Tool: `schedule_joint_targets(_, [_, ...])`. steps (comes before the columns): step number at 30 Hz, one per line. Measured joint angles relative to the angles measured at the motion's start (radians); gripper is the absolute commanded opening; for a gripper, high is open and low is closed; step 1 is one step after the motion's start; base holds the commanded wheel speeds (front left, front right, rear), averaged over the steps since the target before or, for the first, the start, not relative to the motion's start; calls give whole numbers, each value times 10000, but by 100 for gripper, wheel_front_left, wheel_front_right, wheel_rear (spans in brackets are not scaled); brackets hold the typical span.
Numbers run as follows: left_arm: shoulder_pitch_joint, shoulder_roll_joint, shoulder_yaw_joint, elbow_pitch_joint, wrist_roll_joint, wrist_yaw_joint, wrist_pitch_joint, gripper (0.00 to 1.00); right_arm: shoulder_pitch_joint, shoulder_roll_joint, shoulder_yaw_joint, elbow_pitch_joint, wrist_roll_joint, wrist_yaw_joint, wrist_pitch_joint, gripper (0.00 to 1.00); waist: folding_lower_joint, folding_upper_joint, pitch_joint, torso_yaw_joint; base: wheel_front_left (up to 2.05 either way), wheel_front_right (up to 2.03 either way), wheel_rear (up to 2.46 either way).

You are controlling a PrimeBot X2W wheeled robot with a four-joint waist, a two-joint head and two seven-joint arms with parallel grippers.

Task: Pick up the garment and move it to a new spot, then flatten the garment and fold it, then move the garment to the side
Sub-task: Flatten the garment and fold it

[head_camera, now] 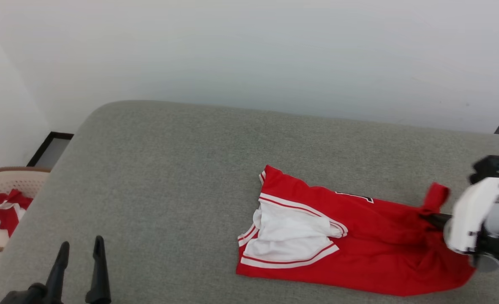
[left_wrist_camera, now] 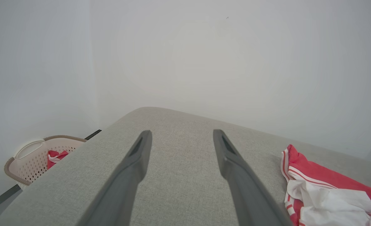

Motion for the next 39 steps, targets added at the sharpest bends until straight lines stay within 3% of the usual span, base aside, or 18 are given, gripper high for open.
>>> schedule_joint_targets(8, [-124,-146,-293,180,328,130,-13,100,-661,1597,681,-63,-566,0,-113,0,0,0,-78,429,0,0,0])
schedule_joint_targets(17, [-678,-489,-894,727,522,-107,-29,100,-1370,3129,1193,1348,-1540,0,-984,0,0,0,-129,1202,0,0,0])
schedule_joint_targets(23, [-1146,-713,-1183,1072,581,-293,-56,100,-1952,3789,1166,2700,-1937,0,-1697,0,0,0,-61,1802,0,0,0])
schedule_joint_targets(30, [-1425,-909,-1279,1429,646,-407,-59,100,-2476,4082,1503,4151,-2499,0,-2255,0,0,0,134,2313,0,0,0])
schedule_joint_targets(31, [-1433,-932,-1250,1455,646,-407,-59,100,-2520,4117,1536,4272,-2499,0,-2324,6,0,0,165,2347,0,0,0])
schedule_joint_targets(32, [-1442,-943,-1241,1484,646,-416,-61,100,-2565,4144,1603,4378,-2516,0,-2403,33,0,0,195,2373,0,0,0])
schedule_joint_targets(33, [-1448,-951,-1216,1503,648,-418,-65,100,-2616,4172,1672,4451,-2539,0,-2474,50,0,-1,217,2389,0,0,0])
schedule_joint_targets(35, [-1445,-968,-1141,1536,648,-422,-79,100,-2687,4251,1802,4493,-2403,0,-2485,100,0,0,230,2372,0,0,0])
schedule_joint_targets(39, [-1395,-984,-926,1507,667,-420,-92,100,-2761,4316,2153,4219,-2034,0,-2406,100,0,0,193,2177,0,0,0])
